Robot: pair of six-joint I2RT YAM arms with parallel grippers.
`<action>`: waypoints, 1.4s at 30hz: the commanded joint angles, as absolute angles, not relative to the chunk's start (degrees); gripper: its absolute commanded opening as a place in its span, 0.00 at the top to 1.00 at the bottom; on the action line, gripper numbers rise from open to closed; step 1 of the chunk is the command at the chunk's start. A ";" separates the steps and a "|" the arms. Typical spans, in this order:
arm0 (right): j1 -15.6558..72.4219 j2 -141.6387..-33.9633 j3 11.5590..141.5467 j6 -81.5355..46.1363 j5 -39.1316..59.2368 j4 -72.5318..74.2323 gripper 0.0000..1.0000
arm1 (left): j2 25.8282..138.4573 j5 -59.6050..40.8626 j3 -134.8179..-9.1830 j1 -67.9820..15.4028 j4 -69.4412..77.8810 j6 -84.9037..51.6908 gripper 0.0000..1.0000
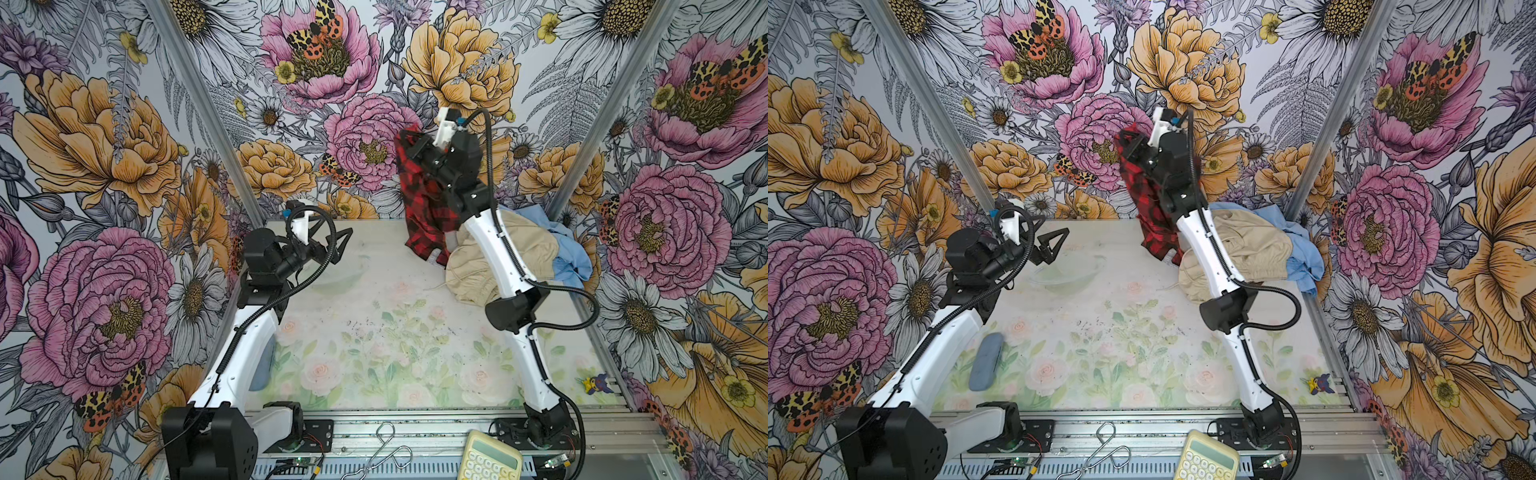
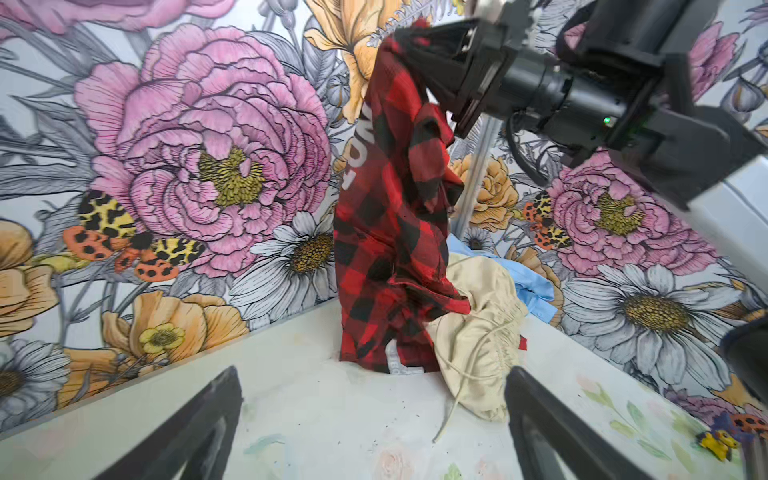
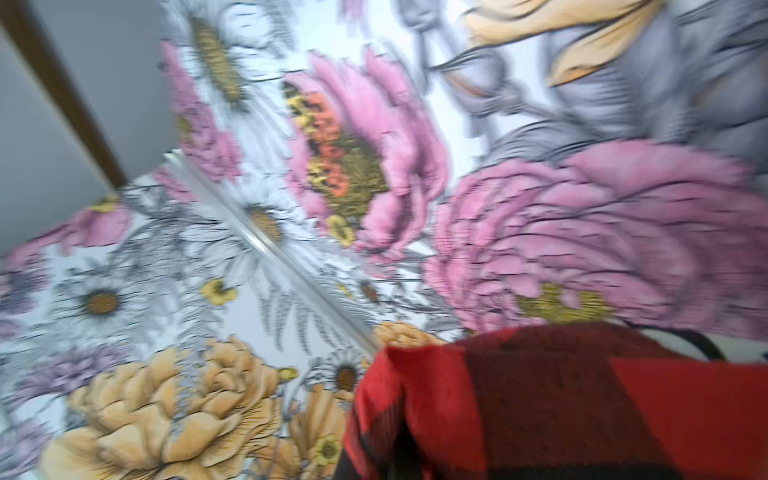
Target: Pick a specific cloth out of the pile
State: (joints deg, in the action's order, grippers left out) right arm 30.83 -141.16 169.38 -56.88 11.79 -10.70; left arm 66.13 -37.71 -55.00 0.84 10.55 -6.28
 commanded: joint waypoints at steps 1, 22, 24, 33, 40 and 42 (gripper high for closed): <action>31.69 -137.90 158.55 -77.50 4.32 13.13 1.00 | 64.09 -34.72 -52.36 5.43 16.49 -8.64 0.01; 25.01 -120.39 86.86 -73.12 25.50 33.04 0.07 | 86.87 -27.77 -62.25 -1.01 -1.62 -4.90 0.01; 23.24 -112.72 79.04 -67.30 25.82 27.89 0.05 | 92.15 -26.19 -67.45 -5.28 -10.20 -1.52 0.01; 20.32 -74.96 53.75 -32.90 0.92 -9.69 0.03 | 107.22 -7.92 -80.91 -18.29 -30.77 3.79 0.01; 19.41 -59.54 40.53 -31.21 -0.44 -13.88 0.03 | 114.71 4.16 -87.01 -20.10 -34.20 1.40 0.11; 19.35 -58.04 40.17 -30.03 -1.50 -15.39 0.03 | 116.64 5.05 -88.26 -20.32 -34.28 1.25 0.15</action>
State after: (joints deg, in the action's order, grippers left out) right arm 19.51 -59.96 40.47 -34.15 1.65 -10.66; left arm 115.09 -0.71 -85.86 -20.49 -32.42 1.02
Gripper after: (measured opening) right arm 0.967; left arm 0.863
